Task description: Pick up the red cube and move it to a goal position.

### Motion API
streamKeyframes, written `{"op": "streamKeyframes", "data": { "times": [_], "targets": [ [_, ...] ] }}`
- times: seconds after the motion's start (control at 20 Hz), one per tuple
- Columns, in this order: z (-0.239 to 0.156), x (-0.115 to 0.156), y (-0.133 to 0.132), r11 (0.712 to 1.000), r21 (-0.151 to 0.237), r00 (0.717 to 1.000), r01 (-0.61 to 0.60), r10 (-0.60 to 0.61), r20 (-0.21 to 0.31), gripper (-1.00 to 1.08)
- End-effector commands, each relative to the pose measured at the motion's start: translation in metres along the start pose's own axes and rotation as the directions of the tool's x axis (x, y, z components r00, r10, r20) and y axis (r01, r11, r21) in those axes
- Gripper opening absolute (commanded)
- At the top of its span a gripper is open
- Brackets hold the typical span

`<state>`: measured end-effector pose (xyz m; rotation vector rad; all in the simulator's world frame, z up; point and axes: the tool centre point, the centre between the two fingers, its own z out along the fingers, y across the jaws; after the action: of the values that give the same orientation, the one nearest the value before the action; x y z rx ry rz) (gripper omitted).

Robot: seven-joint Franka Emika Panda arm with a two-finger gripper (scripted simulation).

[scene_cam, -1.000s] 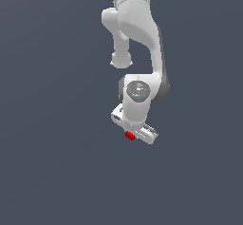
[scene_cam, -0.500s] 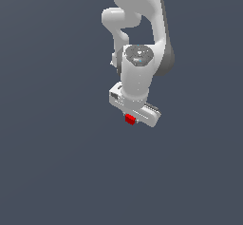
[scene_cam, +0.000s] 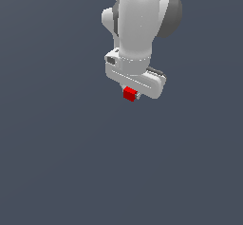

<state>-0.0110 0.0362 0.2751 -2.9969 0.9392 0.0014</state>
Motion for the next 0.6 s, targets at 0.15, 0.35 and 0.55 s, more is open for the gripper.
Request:
{"op": "streamKeyframes", "data": {
  "times": [0.15, 0.35, 0.55],
  "targets": [
    [-0.065, -0.015, 0.015, 1.0, 0.0, 1.0, 0.0, 0.0, -0.001, -1.0],
    [-0.109, -0.025, 0.024, 1.0, -0.001, 1.0, 0.0, 0.0, -0.001, -1.0],
    [-0.147, -0.033, 0.032, 1.0, -0.001, 1.0, 0.0, 0.0, -0.001, -1.0]
  ]
}}
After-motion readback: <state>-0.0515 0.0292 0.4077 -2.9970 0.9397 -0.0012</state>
